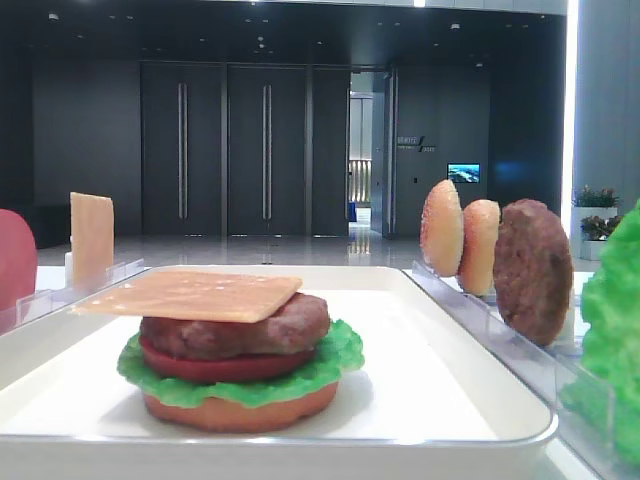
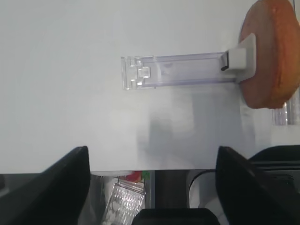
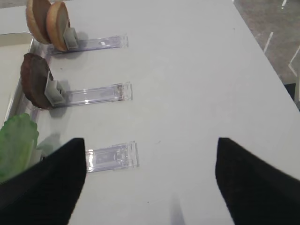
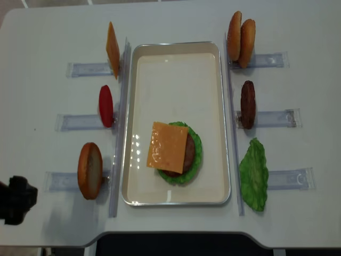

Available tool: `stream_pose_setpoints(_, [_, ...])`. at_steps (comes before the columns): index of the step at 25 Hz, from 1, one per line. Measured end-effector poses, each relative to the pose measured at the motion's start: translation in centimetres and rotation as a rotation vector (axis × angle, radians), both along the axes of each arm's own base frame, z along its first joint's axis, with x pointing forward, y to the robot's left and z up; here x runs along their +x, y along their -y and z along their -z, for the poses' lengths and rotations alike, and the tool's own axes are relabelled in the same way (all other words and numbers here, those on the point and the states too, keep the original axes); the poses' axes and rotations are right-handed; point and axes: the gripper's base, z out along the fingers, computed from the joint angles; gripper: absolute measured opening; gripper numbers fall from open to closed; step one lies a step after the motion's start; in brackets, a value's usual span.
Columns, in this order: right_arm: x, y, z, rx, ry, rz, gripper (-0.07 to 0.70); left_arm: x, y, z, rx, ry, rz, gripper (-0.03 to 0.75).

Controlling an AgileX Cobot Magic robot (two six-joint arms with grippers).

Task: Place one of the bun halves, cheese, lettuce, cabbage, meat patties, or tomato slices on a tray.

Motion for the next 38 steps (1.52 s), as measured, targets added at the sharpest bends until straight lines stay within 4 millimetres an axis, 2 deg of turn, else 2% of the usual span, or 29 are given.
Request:
stream_pose_setpoints(4, [0.0,0.0,0.0,0.0,0.0,0.0,0.539,-2.2,0.2,0.9,-0.029,0.072,-0.007,0.636])
stream_pose_setpoints(22, [0.0,0.0,0.0,0.0,0.0,0.0,0.539,-8.1,0.1,-0.6,-0.054,0.488,-0.016,0.636])
stream_pose_setpoints(30, [0.0,0.0,0.0,0.0,0.0,0.0,0.539,-9.7,0.0,-0.6,-0.061,0.595,-0.019,0.636])
stream_pose_setpoints(38, [0.0,0.0,0.0,0.0,0.0,0.0,0.539,-9.7,0.0,-0.6,-0.057,0.597,-0.02,0.636])
